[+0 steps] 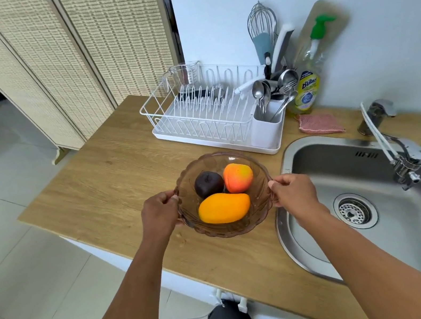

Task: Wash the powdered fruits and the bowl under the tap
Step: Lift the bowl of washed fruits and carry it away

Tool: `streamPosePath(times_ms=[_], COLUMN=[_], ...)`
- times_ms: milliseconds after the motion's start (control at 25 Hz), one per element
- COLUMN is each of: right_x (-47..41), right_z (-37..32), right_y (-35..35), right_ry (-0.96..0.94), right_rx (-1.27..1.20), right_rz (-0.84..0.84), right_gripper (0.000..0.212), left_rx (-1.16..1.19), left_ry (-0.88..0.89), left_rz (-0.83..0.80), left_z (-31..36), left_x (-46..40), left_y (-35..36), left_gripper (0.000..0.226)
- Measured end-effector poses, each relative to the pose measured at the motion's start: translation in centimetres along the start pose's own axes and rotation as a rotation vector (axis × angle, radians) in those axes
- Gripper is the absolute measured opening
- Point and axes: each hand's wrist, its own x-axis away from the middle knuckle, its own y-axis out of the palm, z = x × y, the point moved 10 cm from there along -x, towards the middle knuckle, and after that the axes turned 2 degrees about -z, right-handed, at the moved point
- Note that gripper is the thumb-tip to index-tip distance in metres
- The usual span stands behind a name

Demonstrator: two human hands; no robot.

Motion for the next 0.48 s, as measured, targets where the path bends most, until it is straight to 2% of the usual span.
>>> streamPosePath(times_ms=[240,480], right_x=[2.4,4.0], right_z=[-2.5,-7.2], right_y=[-1.0,-2.2], right_ry=[-0.036,-0.105], right_rx=[-0.071,-0.188], right_rz=[-0.047,-0.082], right_gripper=[0.012,0.011], left_rx=[0.135,0.259], left_ry=[-0.041,-0.005], left_rz=[-0.010,-0.003], left_z=[0.4,3.8], left_x=[1.6,2.0], left_y=[-2.4,-5.5], left_gripper=[0.024,0.022])
